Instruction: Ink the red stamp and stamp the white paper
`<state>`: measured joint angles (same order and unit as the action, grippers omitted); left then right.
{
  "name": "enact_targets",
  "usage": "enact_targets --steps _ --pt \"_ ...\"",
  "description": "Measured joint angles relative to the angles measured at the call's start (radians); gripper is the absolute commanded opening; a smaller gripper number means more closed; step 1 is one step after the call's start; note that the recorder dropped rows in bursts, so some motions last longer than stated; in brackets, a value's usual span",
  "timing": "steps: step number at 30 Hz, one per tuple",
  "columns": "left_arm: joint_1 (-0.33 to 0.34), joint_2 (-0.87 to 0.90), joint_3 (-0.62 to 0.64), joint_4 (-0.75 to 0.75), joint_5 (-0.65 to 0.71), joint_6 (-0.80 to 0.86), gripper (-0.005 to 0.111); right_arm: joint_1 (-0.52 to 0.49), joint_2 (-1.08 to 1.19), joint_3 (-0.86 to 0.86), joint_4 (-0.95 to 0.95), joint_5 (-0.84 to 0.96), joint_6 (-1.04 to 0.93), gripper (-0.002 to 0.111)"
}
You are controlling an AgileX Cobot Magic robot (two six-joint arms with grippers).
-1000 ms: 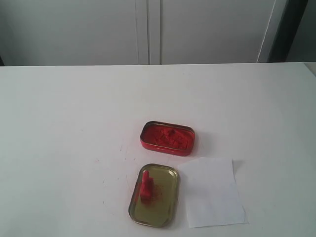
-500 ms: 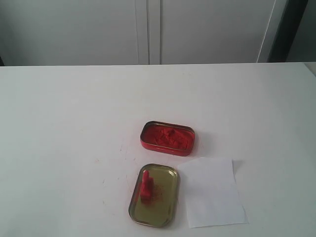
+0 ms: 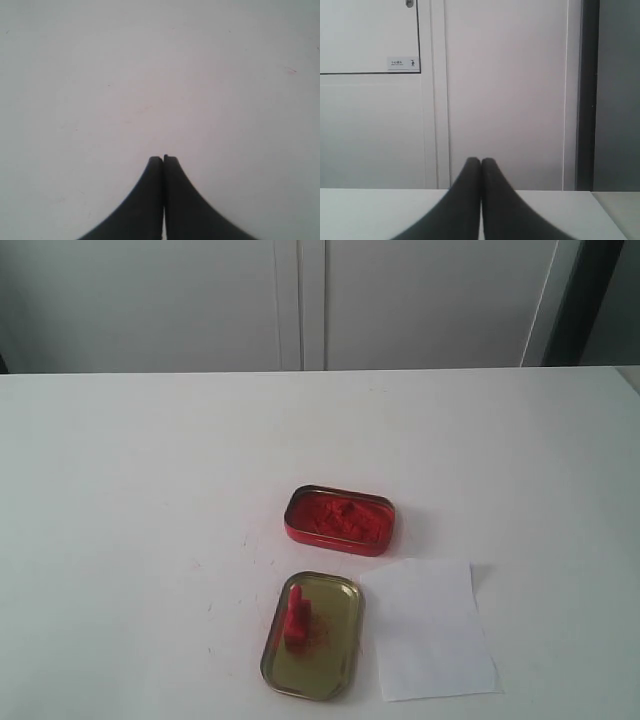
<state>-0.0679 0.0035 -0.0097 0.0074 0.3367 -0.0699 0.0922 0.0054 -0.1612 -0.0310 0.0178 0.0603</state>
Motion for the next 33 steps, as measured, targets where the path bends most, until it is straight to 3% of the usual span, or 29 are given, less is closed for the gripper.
enact_targets --steps 14,33 --pt "0.000 0.000 0.000 0.000 0.000 0.000 0.000 0.000 0.380 -0.480 0.031 0.548 0.000 0.000" --pt "0.000 0.000 0.000 0.000 0.000 0.000 0.000 0.000 0.467 -0.542 0.031 0.633 0.000 0.000"
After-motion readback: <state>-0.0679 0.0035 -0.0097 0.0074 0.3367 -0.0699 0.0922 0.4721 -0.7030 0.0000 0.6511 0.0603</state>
